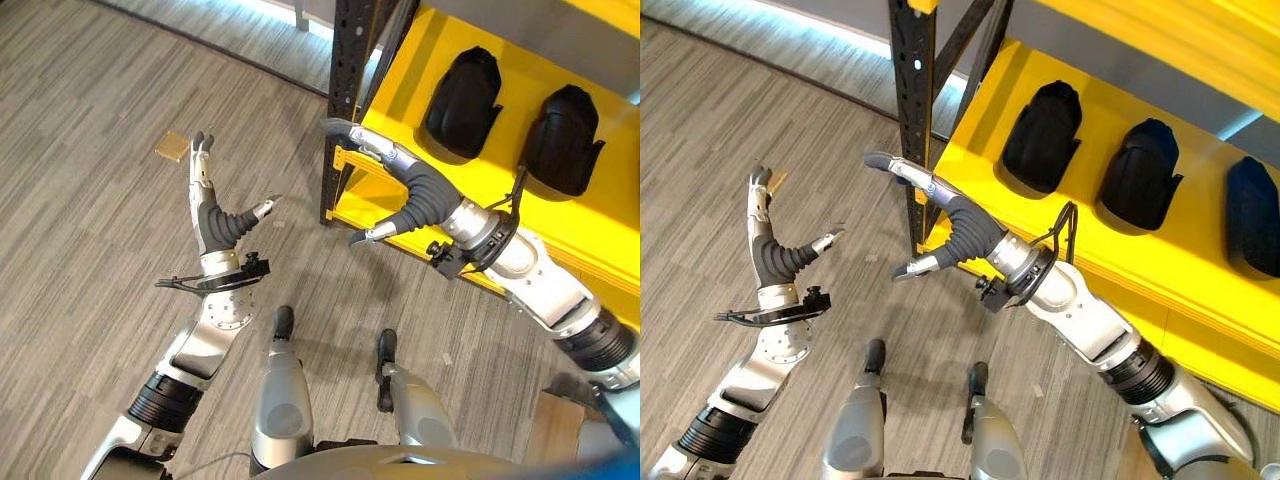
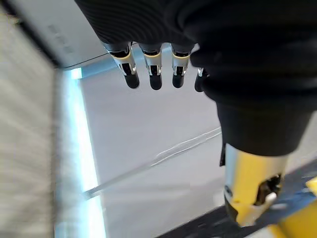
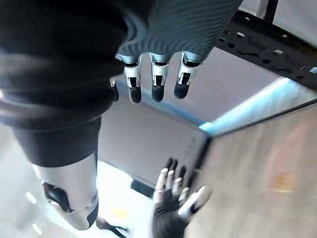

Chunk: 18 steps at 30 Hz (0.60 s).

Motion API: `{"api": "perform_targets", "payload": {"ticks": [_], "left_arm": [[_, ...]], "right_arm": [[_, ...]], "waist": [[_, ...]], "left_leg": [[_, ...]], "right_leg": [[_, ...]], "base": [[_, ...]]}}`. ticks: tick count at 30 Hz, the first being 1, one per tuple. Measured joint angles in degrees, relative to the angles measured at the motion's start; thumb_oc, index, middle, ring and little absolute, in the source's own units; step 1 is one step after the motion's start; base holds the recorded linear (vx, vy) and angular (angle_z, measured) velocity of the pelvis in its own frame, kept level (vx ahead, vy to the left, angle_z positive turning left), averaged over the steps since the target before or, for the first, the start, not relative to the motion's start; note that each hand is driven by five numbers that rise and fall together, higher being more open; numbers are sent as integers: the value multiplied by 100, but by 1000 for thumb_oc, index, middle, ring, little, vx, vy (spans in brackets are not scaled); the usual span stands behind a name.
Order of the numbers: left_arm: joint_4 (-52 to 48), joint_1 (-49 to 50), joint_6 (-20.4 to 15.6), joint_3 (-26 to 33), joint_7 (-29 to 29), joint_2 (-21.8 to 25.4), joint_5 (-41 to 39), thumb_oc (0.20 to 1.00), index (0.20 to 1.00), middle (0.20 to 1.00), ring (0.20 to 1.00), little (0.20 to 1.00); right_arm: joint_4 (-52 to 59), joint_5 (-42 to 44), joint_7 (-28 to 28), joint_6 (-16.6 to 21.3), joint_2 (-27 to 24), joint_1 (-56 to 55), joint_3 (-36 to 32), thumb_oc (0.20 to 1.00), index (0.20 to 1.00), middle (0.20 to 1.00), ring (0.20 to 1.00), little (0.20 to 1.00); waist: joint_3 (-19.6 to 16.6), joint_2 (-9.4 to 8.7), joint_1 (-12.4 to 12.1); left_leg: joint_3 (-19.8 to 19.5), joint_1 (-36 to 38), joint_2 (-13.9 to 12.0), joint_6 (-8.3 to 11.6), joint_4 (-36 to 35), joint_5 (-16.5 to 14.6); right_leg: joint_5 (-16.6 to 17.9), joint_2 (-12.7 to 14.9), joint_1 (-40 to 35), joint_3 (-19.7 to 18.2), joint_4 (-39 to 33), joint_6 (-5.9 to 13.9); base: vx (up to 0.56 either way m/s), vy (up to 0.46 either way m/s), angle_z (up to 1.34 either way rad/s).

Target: Move parts from the plastic box to the shelf.

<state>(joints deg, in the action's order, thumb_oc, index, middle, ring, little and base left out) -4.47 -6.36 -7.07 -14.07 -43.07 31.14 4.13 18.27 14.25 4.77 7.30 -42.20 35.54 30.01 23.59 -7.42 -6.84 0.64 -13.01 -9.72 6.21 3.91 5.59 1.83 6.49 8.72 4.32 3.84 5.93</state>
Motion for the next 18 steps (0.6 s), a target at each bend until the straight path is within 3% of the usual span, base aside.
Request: {"api": "perform_targets", "payload": {"ticks": [4,8,13,18], "left_arm": [[254,50,-140,132,169,119,-127,1000,1000,1000,1000,1000],[261,43,-263,259,311,120,-128,1000,1000,1000,1000,1000],[256,37,-223,319,809,130,-206,1000,1000,1000,1000,1000],[256,54,-98,322,912,132,-356,1000,1000,1000,1000,1000]], "right_arm": [[-372,-113,115,-386,-169,177,121,1000,1000,1000,1000,1000],[-755,-701,-87,-712,-356,156,184,1000,1000,1000,1000,1000],[-784,-1113,-54,-944,-687,4,1,1000,1000,1000,1000,1000],[-722,-1111,133,-1183,-954,-211,-249,1000,1000,1000,1000,1000]], "waist": [[263,-56,-31],[289,-53,-5],[342,-17,69],[395,58,210]], "left_leg": [[6,-1,-14,22,2,-3],[23,4,-15,25,-22,-5],[58,14,-11,29,-77,-3],[122,23,-18,30,-85,-4]], "right_leg": [[48,-17,-31,-4,-88,-1],[62,-19,-36,-10,-131,-2],[91,-16,-19,-43,-169,3],[106,-14,-16,-61,-198,2]], "base": [[-20,-6,-2],[-8,0,-1],[-20,26,-2],[-9,19,-4]]}}
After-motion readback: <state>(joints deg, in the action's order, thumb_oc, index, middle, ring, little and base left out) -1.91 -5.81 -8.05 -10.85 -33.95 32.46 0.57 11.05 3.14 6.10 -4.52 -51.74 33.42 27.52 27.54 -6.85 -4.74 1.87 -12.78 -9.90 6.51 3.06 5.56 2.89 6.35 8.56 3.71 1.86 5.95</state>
